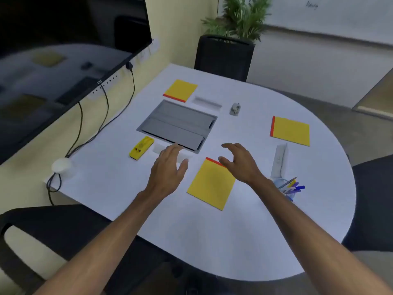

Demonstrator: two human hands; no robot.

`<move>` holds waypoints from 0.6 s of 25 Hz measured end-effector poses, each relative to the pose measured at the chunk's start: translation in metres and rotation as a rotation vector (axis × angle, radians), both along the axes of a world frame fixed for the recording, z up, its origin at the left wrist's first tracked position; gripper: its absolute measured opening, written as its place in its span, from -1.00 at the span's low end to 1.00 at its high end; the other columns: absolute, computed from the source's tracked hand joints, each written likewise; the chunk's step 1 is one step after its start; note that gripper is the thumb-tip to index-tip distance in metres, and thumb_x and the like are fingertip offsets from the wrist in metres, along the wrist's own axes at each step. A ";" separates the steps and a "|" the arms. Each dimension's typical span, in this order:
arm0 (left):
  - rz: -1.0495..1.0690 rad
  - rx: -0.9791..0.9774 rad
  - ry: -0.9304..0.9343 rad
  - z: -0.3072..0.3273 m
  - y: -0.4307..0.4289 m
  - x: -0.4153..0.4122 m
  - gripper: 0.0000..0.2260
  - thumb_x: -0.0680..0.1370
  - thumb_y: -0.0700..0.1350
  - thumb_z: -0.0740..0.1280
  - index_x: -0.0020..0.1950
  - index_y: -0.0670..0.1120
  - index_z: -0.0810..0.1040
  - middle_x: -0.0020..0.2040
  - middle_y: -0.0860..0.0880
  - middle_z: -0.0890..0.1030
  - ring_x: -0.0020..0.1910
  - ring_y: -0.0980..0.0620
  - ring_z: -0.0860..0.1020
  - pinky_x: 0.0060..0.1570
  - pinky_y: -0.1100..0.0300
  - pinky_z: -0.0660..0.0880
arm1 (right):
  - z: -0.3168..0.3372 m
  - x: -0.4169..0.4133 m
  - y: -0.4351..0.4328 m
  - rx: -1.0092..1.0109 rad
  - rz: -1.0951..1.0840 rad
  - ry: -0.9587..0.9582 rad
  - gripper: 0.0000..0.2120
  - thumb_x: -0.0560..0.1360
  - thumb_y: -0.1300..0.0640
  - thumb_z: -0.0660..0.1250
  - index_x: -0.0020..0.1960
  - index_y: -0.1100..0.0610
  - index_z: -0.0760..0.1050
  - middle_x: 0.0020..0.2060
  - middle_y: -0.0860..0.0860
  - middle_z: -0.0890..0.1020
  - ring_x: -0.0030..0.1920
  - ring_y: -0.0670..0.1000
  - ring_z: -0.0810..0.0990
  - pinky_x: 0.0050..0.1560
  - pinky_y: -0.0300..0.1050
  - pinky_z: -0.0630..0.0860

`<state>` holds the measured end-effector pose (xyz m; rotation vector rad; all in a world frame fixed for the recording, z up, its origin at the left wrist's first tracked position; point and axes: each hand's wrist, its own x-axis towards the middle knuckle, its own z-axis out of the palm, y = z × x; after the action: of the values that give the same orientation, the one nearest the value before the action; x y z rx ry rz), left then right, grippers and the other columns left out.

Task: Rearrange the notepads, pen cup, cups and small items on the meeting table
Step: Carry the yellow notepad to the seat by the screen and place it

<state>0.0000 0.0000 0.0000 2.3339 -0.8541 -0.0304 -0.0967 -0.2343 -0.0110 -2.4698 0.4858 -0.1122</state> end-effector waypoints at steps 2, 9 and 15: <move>0.027 0.016 0.085 -0.021 -0.020 0.002 -0.61 0.62 -0.03 0.27 0.44 -0.10 0.40 0.42 -0.03 0.44 0.39 -0.05 0.39 0.24 0.10 0.35 | -0.022 0.002 -0.015 0.083 -0.064 0.053 -0.54 0.60 -0.04 0.33 0.45 0.07 0.42 0.35 0.14 0.51 0.31 0.16 0.50 0.27 0.10 0.47; 0.007 0.259 0.372 -0.093 -0.051 -0.004 -0.54 0.62 0.00 0.29 0.49 -0.08 0.33 0.47 -0.03 0.37 0.42 -0.05 0.37 0.31 -0.02 0.37 | -0.111 -0.015 -0.031 0.212 -0.113 0.300 -0.55 0.60 0.04 0.35 0.43 0.18 0.43 0.36 0.16 0.52 0.34 0.18 0.50 0.30 0.01 0.42; 0.062 0.360 0.568 -0.130 -0.064 0.006 -0.53 0.60 0.00 0.33 0.47 -0.07 0.34 0.43 -0.10 0.40 0.35 -0.12 0.42 0.26 -0.01 0.40 | -0.159 -0.024 -0.026 0.338 -0.222 0.407 -0.54 0.59 0.01 0.36 0.42 0.20 0.43 0.27 0.18 0.55 0.26 0.18 0.54 0.22 -0.02 0.43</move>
<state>0.0060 -0.0644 -0.1304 2.4727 -0.5153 -0.8390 -0.1208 -0.2604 -0.1698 -2.0990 0.8738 0.3622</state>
